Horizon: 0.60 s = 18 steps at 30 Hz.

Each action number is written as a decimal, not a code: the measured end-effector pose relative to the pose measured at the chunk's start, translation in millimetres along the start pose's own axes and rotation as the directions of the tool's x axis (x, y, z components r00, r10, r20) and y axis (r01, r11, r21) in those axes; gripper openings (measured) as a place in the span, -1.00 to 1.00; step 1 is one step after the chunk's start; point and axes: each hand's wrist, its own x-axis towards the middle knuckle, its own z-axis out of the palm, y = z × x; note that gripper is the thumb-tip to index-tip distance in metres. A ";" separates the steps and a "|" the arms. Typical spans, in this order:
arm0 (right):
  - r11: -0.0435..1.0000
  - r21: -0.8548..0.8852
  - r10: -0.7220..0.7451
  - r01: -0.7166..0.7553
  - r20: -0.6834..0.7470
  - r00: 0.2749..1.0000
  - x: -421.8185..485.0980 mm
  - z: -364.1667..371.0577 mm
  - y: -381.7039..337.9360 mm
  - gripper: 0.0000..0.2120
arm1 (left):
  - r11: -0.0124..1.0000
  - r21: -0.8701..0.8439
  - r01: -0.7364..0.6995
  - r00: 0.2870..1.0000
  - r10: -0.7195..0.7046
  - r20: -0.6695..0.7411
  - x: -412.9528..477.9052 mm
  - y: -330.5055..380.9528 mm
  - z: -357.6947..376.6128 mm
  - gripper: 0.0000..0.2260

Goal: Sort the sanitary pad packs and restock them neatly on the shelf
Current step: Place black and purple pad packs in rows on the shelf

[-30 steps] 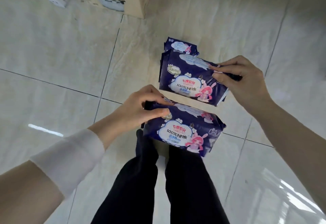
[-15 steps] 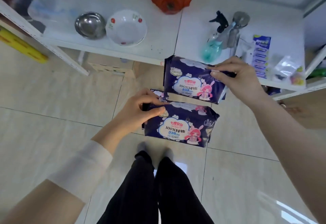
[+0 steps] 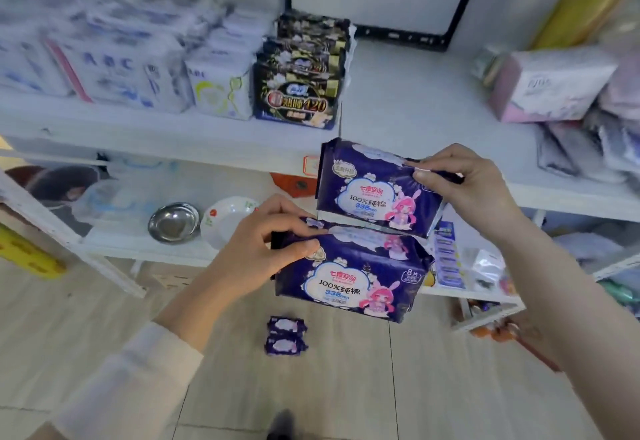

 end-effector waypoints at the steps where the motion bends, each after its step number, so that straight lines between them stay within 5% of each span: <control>1: 1.000 0.003 -0.005 0.005 -0.013 1.000 7.1 -4.6 -1.7 -0.84 | 1.000 -0.007 -0.014 1.000 0.014 0.000 9.8 4.3 -2.4 -0.90; 12: 0.990 -0.120 -0.087 0.074 -0.102 0.991 96.4 -65.3 15.2 -0.79 | 0.984 0.052 -0.169 0.985 0.171 -0.025 129.8 38.5 13.1 -0.93; 18: 0.980 -0.181 -0.097 0.076 -0.106 0.990 177.9 -99.5 41.5 -0.84 | 0.945 0.265 -0.192 0.972 0.220 -0.082 206.4 45.1 31.8 -0.85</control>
